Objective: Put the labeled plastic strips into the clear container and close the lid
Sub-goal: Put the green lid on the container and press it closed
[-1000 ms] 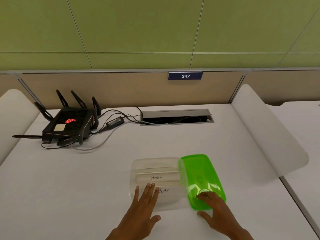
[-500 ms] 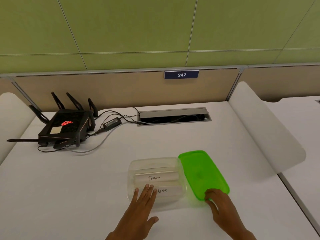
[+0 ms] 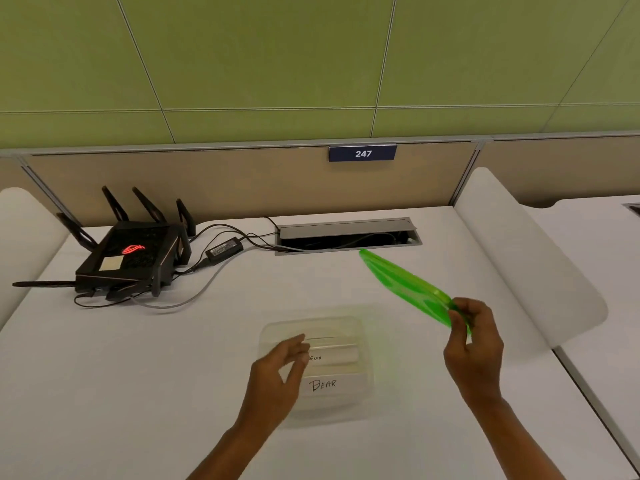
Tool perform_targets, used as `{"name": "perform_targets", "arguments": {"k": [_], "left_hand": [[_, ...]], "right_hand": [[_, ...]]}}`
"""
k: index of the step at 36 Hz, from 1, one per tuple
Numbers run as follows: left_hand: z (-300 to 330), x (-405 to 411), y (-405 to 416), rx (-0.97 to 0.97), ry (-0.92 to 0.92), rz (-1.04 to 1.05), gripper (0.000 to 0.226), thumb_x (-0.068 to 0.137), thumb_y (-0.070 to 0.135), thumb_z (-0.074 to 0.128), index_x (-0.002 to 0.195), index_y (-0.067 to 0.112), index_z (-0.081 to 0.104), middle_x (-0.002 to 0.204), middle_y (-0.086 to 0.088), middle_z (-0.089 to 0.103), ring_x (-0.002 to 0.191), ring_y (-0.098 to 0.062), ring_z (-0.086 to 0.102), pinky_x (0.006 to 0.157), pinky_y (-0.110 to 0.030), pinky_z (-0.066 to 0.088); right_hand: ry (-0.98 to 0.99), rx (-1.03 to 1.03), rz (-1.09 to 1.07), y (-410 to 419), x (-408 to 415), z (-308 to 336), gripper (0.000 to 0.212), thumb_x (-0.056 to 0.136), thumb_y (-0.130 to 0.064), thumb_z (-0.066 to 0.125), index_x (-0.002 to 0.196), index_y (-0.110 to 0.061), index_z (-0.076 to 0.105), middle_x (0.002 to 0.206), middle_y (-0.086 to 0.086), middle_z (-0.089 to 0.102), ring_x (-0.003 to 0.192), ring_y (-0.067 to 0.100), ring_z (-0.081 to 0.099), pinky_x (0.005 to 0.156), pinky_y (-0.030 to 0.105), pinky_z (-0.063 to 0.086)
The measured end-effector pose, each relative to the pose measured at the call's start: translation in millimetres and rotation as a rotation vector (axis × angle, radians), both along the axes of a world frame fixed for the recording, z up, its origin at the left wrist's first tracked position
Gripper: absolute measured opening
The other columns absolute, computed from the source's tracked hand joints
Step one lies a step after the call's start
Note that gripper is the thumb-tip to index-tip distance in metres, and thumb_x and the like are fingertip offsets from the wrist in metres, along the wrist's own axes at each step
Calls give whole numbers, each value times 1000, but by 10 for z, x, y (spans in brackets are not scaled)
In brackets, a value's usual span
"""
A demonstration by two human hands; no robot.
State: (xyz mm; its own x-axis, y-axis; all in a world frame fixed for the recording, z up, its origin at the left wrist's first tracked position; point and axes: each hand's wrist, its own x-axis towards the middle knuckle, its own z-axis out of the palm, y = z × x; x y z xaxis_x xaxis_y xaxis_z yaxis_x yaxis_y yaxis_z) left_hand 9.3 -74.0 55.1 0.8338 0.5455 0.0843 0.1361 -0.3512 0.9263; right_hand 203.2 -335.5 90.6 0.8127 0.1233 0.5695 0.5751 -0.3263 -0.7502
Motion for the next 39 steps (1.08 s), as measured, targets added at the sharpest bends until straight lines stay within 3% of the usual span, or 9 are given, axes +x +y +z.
{"name": "perform_targets", "arguments": {"k": [6, 11, 14, 20, 24, 27, 30, 35, 39], "left_hand": [[191, 252, 245, -51, -96, 62, 46, 93, 15, 70, 137, 22, 58, 126, 13, 68, 118, -4, 65, 97, -24, 55], [299, 338, 462, -33, -131, 126, 56, 94, 11, 68, 146, 17, 50, 134, 9, 60, 125, -1, 58, 96, -16, 51], [299, 309, 583, -17, -144, 156, 43, 94, 10, 67, 134, 24, 59, 124, 9, 62, 115, -2, 62, 91, -17, 55], [173, 161, 703, -29, -77, 227, 47, 90, 5, 71, 130, 28, 64, 105, 6, 63, 92, -1, 66, 74, -18, 58], [49, 81, 709, 3, 32, 264, 44, 89, 2, 72, 131, 9, 65, 107, -6, 63, 86, -12, 67, 69, -10, 53], [-47, 24, 693, 19, 137, 276, 43, 89, 2, 72, 131, 5, 65, 110, -11, 61, 86, -22, 68, 74, -21, 54], [-139, -26, 685, 31, 231, 278, 43, 88, 5, 73, 131, 6, 66, 112, -14, 59, 88, -24, 66, 82, -32, 55], [-251, -49, 685, 74, 346, 251, 41, 89, 12, 73, 129, 11, 68, 113, -14, 59, 84, -19, 64, 78, -25, 45], [-297, -45, 687, 80, 404, 249, 40, 90, 14, 72, 130, 10, 67, 116, -16, 59, 92, -24, 68, 85, -31, 50]], "right_hand": [[61, 189, 53, 444, -33, 376, 19, 102, -24, 52, 111, -41, 57, 102, -19, 64, 96, 6, 64, 81, 11, 47], [189, 300, 120, 785, -117, 443, 14, 103, -22, 54, 109, -32, 62, 96, -9, 69, 86, 17, 71, 75, 22, 56], [295, 348, 149, 937, -168, 406, 15, 104, -16, 55, 108, -28, 65, 92, -2, 72, 80, 26, 73, 72, 36, 61], [572, 419, 88, 1121, -206, 222, 17, 100, -11, 63, 98, -24, 73, 86, 5, 76, 74, 24, 75, 59, 29, 61], [723, 318, -3, 1136, -221, -46, 13, 97, -11, 67, 95, -20, 76, 86, 5, 76, 80, 24, 74, 62, 39, 64], [765, 184, -42, 1113, -241, -249, 12, 95, -13, 68, 94, -20, 78, 87, 6, 74, 72, 18, 73, 65, 45, 65], [786, 25, -49, 1110, -255, -410, 9, 90, -13, 74, 97, -17, 78, 83, 2, 74, 64, 12, 71, 70, 45, 64], [746, -154, -78, 1155, -244, -576, 10, 86, -16, 77, 96, -14, 80, 82, -4, 75, 84, 17, 71, 72, 27, 50], [726, -261, -88, 1182, -224, -668, 12, 88, -17, 75, 98, -12, 80, 86, 0, 76, 91, 21, 70, 82, 32, 52]]}}
